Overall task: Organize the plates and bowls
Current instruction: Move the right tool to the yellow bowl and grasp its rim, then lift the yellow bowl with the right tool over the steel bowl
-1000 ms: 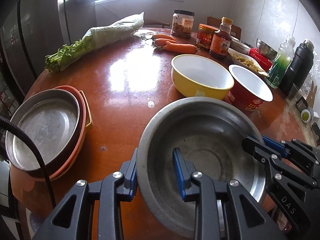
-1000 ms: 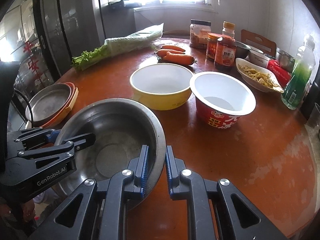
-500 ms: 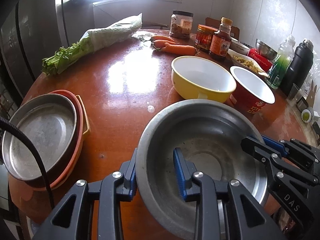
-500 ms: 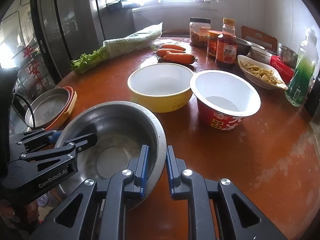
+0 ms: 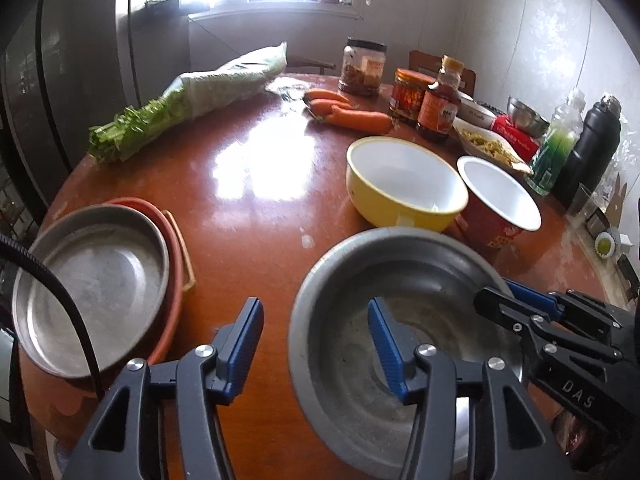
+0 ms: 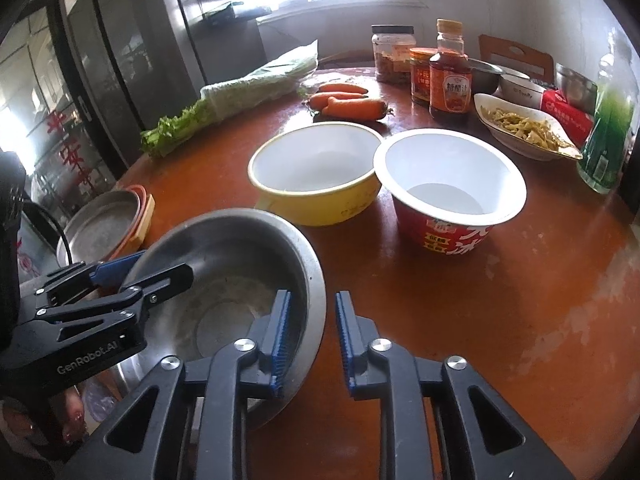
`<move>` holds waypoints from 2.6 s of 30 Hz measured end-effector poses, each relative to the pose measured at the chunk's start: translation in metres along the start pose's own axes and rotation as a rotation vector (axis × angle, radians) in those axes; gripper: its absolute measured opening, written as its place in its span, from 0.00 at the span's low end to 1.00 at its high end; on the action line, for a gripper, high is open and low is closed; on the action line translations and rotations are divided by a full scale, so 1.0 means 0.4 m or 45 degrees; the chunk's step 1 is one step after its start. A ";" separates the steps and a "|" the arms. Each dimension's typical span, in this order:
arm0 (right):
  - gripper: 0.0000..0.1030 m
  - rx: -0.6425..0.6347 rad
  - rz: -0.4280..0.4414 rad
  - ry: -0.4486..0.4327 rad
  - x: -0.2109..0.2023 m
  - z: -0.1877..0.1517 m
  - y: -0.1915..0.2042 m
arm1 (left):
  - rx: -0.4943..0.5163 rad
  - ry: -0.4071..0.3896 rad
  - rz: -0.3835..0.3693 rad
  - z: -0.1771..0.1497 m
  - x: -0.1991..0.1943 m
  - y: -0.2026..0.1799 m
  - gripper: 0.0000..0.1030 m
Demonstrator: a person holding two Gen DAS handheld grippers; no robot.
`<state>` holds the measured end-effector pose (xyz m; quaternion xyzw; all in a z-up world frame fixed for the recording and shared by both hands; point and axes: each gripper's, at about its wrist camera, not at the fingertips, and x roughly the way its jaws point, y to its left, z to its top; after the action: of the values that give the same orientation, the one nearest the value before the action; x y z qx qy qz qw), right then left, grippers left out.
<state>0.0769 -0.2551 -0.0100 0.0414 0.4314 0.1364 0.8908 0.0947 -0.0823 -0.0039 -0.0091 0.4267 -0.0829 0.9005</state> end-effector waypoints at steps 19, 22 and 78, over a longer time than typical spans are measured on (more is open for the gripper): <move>0.35 0.223 0.131 -0.026 0.006 0.127 -0.045 | -0.017 -0.037 0.021 0.174 -0.019 0.012 0.55; 0.36 0.268 0.139 0.008 0.041 0.141 -0.057 | -0.018 -0.011 0.012 0.202 0.014 0.013 0.55; 0.21 0.110 -0.051 -0.032 0.141 0.263 -0.045 | 0.018 0.143 -0.102 0.302 0.224 -0.042 0.35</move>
<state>0.1962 -0.2520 0.0095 0.0727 0.4266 0.0991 0.8961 0.2412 -0.1195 0.0058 -0.0152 0.4752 -0.1223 0.8712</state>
